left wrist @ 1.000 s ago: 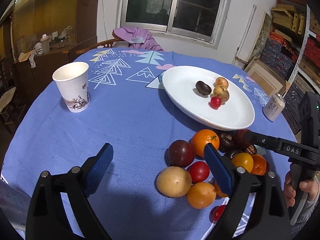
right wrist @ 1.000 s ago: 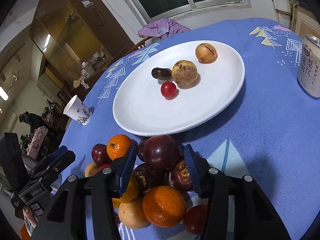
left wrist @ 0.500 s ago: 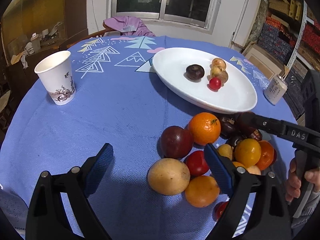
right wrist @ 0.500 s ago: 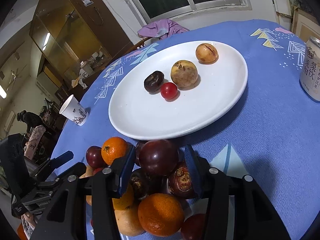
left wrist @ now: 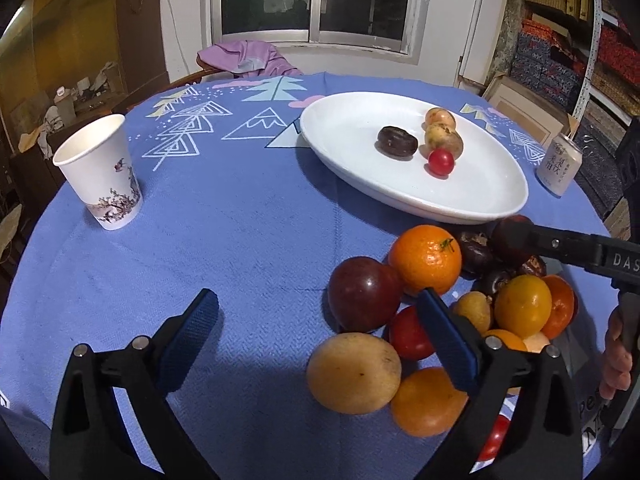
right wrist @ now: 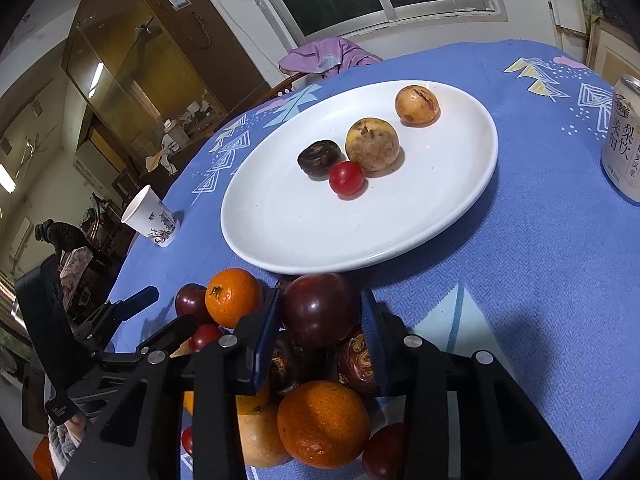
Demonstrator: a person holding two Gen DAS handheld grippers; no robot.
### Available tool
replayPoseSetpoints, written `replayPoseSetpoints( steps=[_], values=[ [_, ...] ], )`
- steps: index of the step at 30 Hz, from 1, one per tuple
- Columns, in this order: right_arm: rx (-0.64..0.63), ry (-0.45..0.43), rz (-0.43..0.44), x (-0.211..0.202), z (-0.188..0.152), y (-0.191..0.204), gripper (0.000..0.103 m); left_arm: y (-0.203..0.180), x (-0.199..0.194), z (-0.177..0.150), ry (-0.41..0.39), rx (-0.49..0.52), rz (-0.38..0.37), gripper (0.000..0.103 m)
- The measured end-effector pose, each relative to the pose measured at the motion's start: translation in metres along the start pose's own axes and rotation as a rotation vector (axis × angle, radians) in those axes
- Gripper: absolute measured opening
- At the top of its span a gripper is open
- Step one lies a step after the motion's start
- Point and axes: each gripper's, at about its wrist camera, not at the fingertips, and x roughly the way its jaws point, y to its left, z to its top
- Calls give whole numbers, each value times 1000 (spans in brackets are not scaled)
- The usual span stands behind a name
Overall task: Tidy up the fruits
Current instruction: 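Grasp a dark red plum with the left tool while the right tool grasps another plum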
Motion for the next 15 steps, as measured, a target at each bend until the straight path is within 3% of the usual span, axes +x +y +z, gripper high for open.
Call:
replayPoseSetpoints(
  steps=[2, 7, 9, 15],
  values=[
    [3, 0, 2, 0, 0, 0, 40, 1, 1, 0, 10, -16, -51, 83],
    [3, 0, 3, 0, 0, -1, 40, -1, 9, 3, 33, -44, -166, 67],
    [4, 0, 3, 0, 0, -1, 40, -2, 9, 4, 47, -56, -220, 50],
    [5, 0, 5, 0, 0, -2, 40, 16, 12, 4, 86, -168, -290, 38]
  ],
)
